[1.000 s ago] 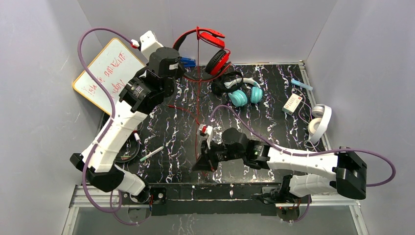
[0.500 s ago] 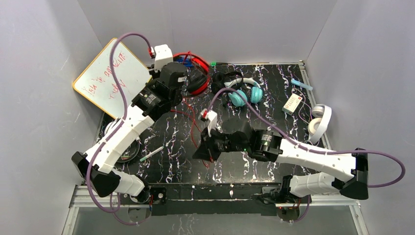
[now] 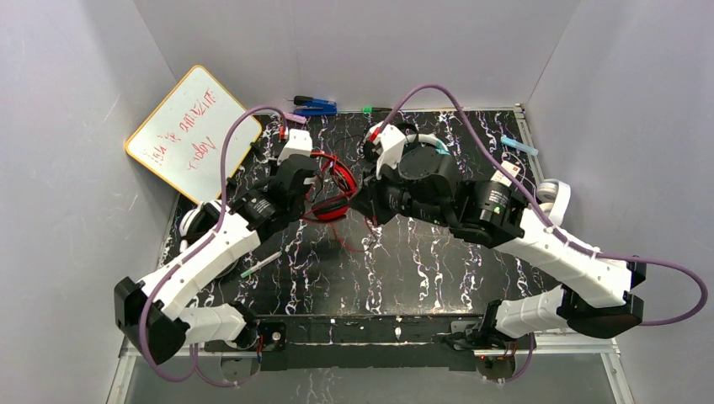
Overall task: Wrap the headphones
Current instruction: Wrap the headphones cable around the headphones.
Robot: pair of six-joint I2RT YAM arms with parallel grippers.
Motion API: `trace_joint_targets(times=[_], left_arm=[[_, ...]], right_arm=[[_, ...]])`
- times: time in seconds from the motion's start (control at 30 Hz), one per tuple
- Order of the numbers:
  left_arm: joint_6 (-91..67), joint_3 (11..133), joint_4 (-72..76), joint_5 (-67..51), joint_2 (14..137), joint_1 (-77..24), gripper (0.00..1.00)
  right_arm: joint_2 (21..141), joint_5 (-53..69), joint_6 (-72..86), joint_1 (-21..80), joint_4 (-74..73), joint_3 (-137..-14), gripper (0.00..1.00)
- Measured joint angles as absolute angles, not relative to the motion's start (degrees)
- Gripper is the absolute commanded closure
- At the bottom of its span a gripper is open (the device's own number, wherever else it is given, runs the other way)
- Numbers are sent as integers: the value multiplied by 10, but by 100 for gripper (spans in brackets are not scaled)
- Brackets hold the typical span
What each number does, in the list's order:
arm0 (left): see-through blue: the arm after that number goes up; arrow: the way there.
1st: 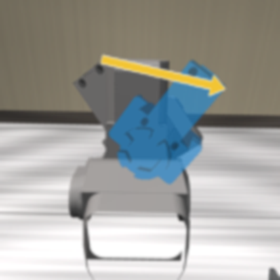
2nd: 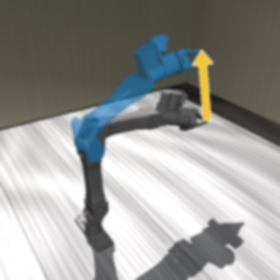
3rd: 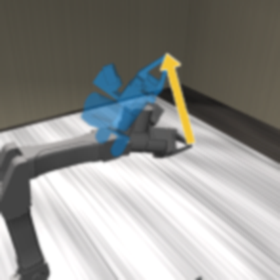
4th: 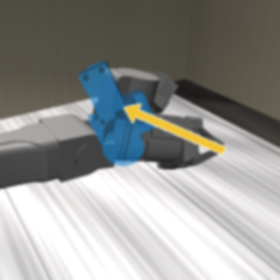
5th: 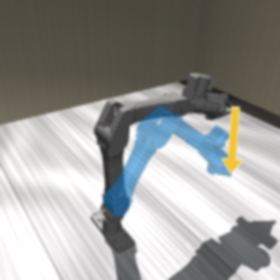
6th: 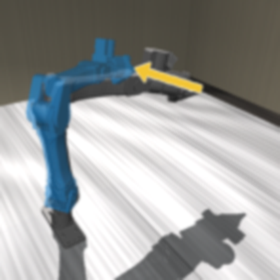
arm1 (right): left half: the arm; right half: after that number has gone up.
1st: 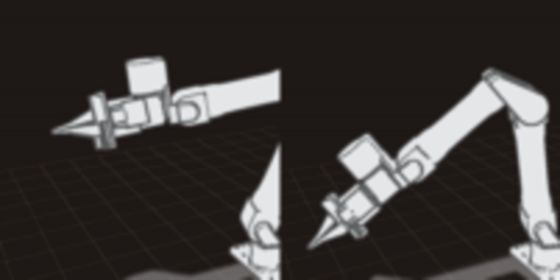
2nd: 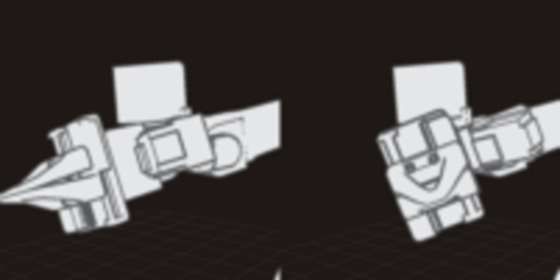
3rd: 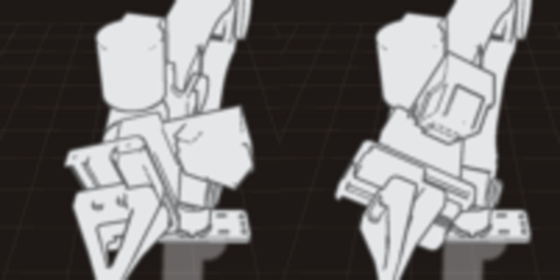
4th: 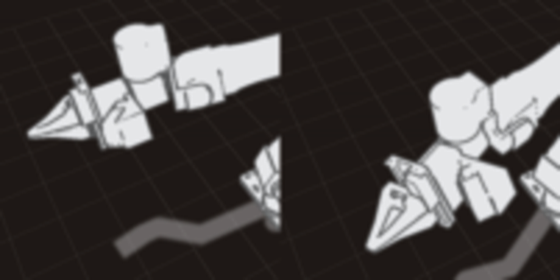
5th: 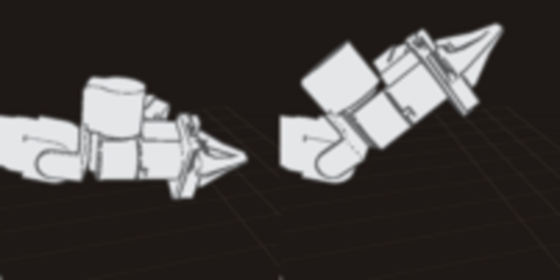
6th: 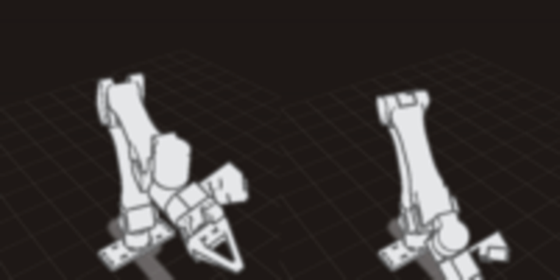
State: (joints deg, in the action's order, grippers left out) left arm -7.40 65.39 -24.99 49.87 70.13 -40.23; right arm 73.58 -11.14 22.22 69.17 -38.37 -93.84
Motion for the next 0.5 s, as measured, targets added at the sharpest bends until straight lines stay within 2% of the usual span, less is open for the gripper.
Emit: trace_joint_targets(times=[0.23,0.5], left_arm=[[-37,604,-225,408,639,-402,100],[2,594,-251,237,598,-402,100]], right_arm=[[737,-178,188,653,-434,-955,99],[707,-173,142,572,-415,-889,99]])
